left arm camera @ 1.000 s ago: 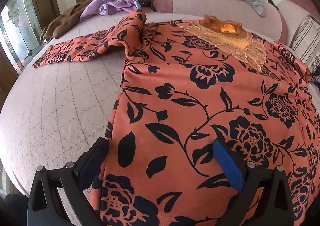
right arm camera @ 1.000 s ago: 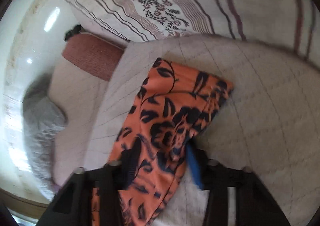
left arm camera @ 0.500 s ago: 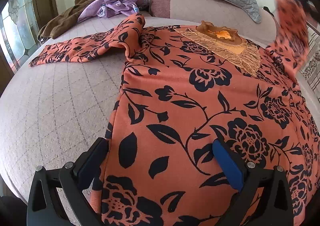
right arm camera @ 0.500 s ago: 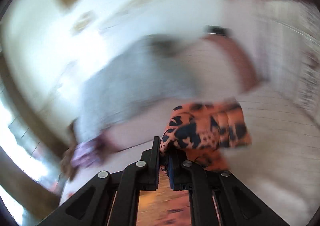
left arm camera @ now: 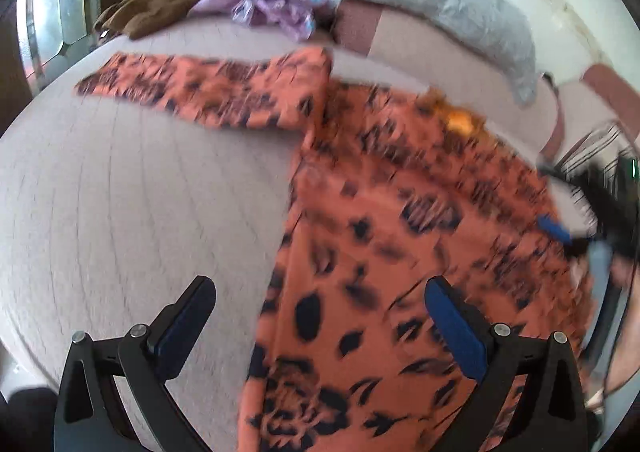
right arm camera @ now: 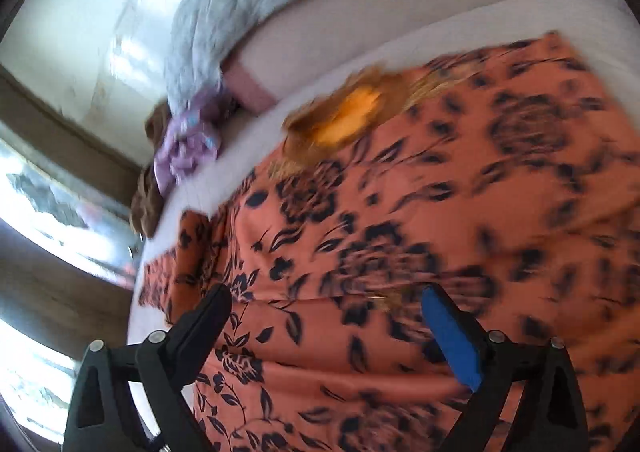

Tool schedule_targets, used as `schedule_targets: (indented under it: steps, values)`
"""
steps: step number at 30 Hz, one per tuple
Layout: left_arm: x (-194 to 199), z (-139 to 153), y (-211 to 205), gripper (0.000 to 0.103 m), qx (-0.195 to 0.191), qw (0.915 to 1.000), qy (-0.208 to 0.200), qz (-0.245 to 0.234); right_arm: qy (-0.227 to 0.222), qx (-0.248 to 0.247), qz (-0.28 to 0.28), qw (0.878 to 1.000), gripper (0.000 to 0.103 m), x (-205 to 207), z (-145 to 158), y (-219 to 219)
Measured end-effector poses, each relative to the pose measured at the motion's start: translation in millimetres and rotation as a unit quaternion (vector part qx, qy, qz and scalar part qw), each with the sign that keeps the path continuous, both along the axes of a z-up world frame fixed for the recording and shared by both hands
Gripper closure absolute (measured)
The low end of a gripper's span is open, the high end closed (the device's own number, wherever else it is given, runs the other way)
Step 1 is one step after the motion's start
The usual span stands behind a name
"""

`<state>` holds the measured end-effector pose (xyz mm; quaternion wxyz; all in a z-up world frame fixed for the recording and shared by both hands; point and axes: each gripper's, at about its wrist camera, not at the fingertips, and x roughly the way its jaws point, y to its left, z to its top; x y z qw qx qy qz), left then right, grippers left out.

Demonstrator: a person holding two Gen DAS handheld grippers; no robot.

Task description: Fold small clothes

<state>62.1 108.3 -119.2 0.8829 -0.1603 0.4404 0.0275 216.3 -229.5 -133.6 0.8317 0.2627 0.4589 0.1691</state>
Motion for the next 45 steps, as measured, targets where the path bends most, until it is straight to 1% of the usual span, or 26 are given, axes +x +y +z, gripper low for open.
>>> schedule_targets:
  steps: [3,6,8,10,12,13,15,18,19,20,21,22,24,26,27,28,30,32,33,36,38,41,42,43,44,45]
  values:
    - [28.6,23.9,-10.0,0.0,-0.047,0.9981,-0.024,-0.031,-0.029,-0.018,-0.017,0.999,0.005,-20.2,13.5,-24.5]
    - [72.2,31.8,-22.1,0.0,-0.093,0.9942,-0.03,-0.046,-0.029,-0.029,-0.021,0.999,0.005,-36.6,1.4,-49.3]
    - [106.8,22.7,-23.5,0.0,-0.121,0.9915,-0.008,-0.049,-0.017,-0.028,-0.024,0.999,0.006,-42.7,-17.1,-56.2]
    - [138.2,5.5,-20.3,0.0,-0.147,0.9884,0.025,-0.028,-0.054,-0.003,-0.022,0.998,0.007,-55.6,-26.4,-63.6]
    - [165.2,-18.4,-14.1,0.009,-0.18,0.9813,0.066,0.003,-0.067,-0.009,-0.019,0.998,0.006,-59.1,-27.6,-61.2]
    - [171.0,-26.9,-12.2,0.015,-0.193,0.9778,0.08,0.015,-0.07,-0.016,-0.017,0.997,0.005,-58.5,-27.3,-57.8]
    - [175.7,-39.5,-7.9,0.017,-0.209,0.9726,0.096,0.037,-0.072,-0.02,-0.013,0.997,0.005,-57.1,-29.7,-55.0]
    - [177.6,-50.2,-8.5,0.025,-0.202,0.9724,0.106,0.05,-0.08,0.006,-0.016,0.997,0.005,-60.3,-33.2,-63.4]
    - [178.7,-48.9,-10.2,0.051,-0.187,0.9751,0.107,0.052,-0.08,0.011,-0.017,0.997,0.005,-60.7,-33.9,-64.6]
    - [181.5,-46.5,-13.6,0.097,-0.158,0.9795,0.115,0.049,-0.081,0.013,-0.017,0.997,0.005,-60.5,-34.1,-64.7]
    - [183.8,-44.9,-14.9,0.096,-0.141,0.9811,0.124,0.045,-0.081,0.012,-0.017,0.997,0.005,-61.0,-33.6,-64.9]
    - [180.9,-36.8,-15.7,0.096,-0.132,0.984,0.111,0.047,-0.081,0.009,-0.017,0.997,0.005,-61.4,-33.0,-64.6]
    - [164.0,-2.5,-26.5,0.095,-0.075,0.9956,0.042,0.037,-0.082,0.01,-0.019,0.996,0.005,-62.4,-32.5,-65.5]
    - [145.0,10.5,-39.8,0.095,-0.016,0.9989,0.007,0.043,-0.082,0.012,-0.019,0.996,0.005,-62.8,-32.8,-65.4]
    - [145.3,4.7,-45.4,0.094,0.003,0.9991,0.015,0.038,-0.081,0.01,-0.019,0.996,0.005,-62.8,-32.8,-64.7]
    - [150.6,-15.1,-51.3,0.094,0.024,0.998,0.05,0.029,-0.08,0.008,-0.019,0.997,0.005,-62.4,-32.4,-64.0]
    - [160.1,-54.5,-47.7,0.092,0.02,0.9922,0.121,0.022,-0.068,-0.001,-0.017,0.998,0.005,-59.9,-29.3,-61.9]
    - [156.2,-49.8,-49.3,0.09,0.031,0.9961,0.081,0.017,-0.046,0.002,-0.019,0.999,0.005,-54.8,-21.8,-62.5]
    - [156.9,-50.2,-51.5,0.09,0.035,0.9958,0.083,0.011,-0.042,0.019,-0.018,0.999,0.005,-51.0,-12.8,-66.7]
    - [160.0,-54.8,-56.1,0.09,0.028,0.9964,0.08,0.008,-0.078,0.043,-0.038,0.995,0.005,-35.7,17.0,-87.2]
    - [160.6,-55.7,-57.1,0.09,0.032,0.9965,0.078,0.005,-0.069,0.076,-0.049,0.994,0.005,-5.7,23.3,-106.0]
    - [160.3,-57.6,-57.2,0.09,0.034,0.9965,0.077,0.001,-0.022,0.136,-0.058,0.989,0.005,48.0,-0.5,-134.9]
    - [159.0,-52.0,-51.8,0.09,0.032,0.9965,0.077,-0.002,0.02,0.11,-0.092,0.989,0.008,64.3,-20.6,-148.8]
    - [159.0,-51.7,-51.0,0.089,0.031,0.9964,0.079,-0.006,0.054,0.106,-0.129,0.984,0.014,70.1,-37.9,-162.1]
    - [158.8,-49.8,-45.0,0.081,0.02,0.9965,0.08,-0.013,0.056,0.159,-0.157,0.973,0.015,67.4,-49.0,-175.4]
    - [158.5,-47.6,-41.0,0.074,0.005,0.9965,0.081,-0.018,0.046,0.189,-0.179,0.964,0.014,59.9,-45.4,-181.4]
